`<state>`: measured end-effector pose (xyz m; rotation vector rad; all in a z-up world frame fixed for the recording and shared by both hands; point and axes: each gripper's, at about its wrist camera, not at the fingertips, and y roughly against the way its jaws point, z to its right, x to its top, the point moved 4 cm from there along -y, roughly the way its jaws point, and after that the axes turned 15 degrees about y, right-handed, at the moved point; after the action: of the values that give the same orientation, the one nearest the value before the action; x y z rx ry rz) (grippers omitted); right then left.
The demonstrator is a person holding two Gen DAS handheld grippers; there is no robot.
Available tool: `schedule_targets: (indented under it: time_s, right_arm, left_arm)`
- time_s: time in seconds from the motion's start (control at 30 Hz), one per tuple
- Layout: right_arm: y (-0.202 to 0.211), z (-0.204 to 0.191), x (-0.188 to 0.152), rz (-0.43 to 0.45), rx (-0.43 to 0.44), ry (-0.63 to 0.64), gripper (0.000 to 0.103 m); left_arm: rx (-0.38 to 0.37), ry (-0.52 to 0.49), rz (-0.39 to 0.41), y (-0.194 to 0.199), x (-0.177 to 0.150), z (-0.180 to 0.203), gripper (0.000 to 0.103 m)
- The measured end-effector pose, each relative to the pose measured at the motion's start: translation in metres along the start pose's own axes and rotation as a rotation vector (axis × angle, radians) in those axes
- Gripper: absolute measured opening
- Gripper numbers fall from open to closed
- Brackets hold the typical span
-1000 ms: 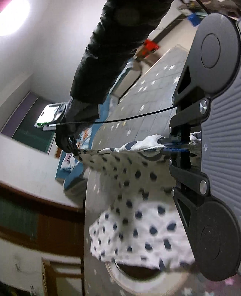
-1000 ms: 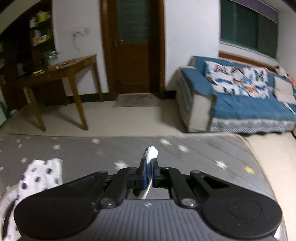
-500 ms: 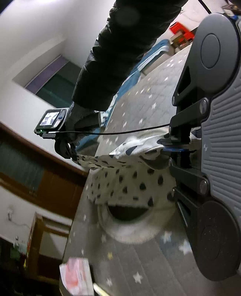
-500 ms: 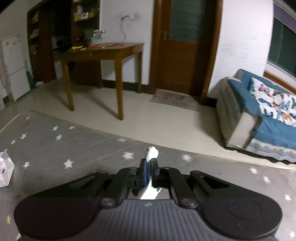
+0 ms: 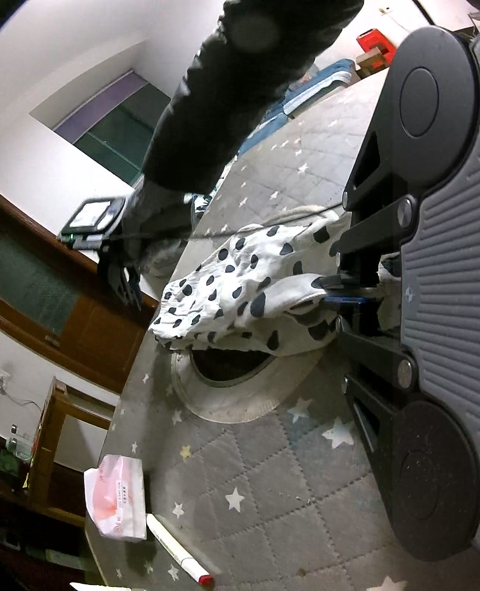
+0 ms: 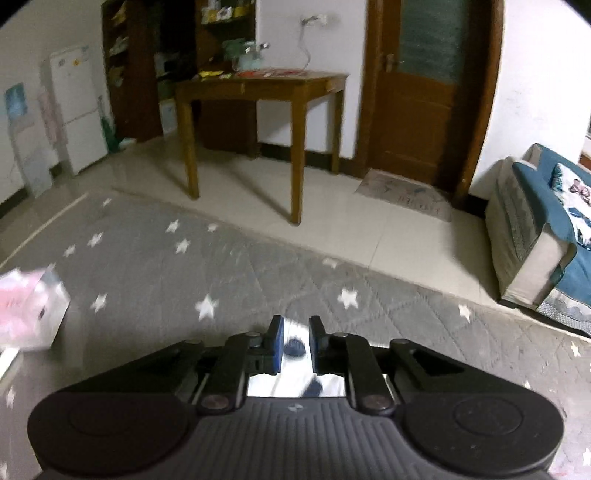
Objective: Fold clothes
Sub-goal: 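Fold the lifted leg over the other leg with the right gripper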
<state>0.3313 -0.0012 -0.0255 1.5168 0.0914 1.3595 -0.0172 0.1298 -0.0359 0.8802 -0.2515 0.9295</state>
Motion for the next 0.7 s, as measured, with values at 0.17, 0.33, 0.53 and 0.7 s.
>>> schedule_targets:
  time_s: [0.17,0.33,0.53,0.7]
  right_arm:
    - [0.032,-0.015,-0.030,-0.040,0.067,0.128,0.025]
    - [0.069,-0.046,-0.075,-0.072,0.170,0.244,0.029]
    - [0.119,-0.094,-0.135,-0.072,0.309,0.338,0.034]
    - [0.155,-0.128,-0.173,-0.055,0.376,0.448,0.035]
  left_arm:
    - [0.028,-0.011,0.028,0.007,0.004,-0.004,0.007]
    - [0.050,-0.020,0.058,0.016,0.007,-0.004,0.008]
    - [0.042,-0.056,0.067,0.003,0.011,0.011,0.008]
    - [0.040,-0.118,0.027,-0.026,0.008,0.024,0.008]
